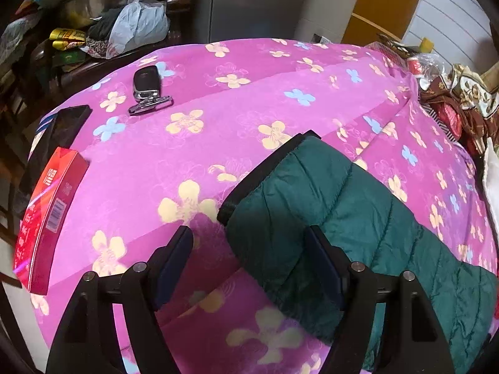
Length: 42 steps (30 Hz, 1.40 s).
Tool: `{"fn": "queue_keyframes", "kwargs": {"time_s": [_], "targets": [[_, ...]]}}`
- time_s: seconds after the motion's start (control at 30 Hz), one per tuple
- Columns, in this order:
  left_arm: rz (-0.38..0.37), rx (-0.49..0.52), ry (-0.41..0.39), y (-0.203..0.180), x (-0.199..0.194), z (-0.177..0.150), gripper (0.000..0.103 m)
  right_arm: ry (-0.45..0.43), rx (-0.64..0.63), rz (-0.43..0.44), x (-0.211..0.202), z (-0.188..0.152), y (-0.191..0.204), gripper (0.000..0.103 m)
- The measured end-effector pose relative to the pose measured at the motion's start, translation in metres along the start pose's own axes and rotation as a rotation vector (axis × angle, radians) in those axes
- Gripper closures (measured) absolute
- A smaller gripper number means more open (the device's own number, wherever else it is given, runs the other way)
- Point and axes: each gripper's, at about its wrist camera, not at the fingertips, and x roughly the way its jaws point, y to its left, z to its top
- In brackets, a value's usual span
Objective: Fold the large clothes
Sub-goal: 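Grasp the sleeve cuff with the left gripper and lift it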
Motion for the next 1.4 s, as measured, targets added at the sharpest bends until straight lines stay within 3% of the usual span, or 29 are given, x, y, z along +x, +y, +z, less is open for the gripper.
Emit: {"fn": "queue_keyframes", "kwargs": {"time_s": [0.17,0.3,0.4,0.67,0.87,1.4], "targets": [[0.01,0.037,-0.039,-0.011,0.003,-0.002,0.06,0.009,0.016,0.009,0.0,-0.002,-0.003,0.0],[-0.05,0.078,-0.057,-0.02,0.0,-0.004,0.103,0.01,0.026,0.009,-0.002,-0.004,-0.006,0.0],[-0.085,0.099,-0.056,-0.026,-0.007,-0.004,0.103,0.011,0.029,0.006,-0.004,-0.006,-0.009,0.0],[-0.335,0.082,-0.091,-0.033,-0.07,-0.002,0.103,0.0,0.042,-0.001,-0.013,-0.01,-0.019,0.0],[-0.449,0.148,-0.119,-0.062,-0.115,-0.013,0.103,-0.013,0.063,-0.005,-0.022,-0.013,-0.027,0.0],[-0.569,0.341,-0.094,-0.137,-0.173,-0.074,0.103,-0.02,0.081,-0.023,-0.04,-0.027,-0.048,0.0]]}}
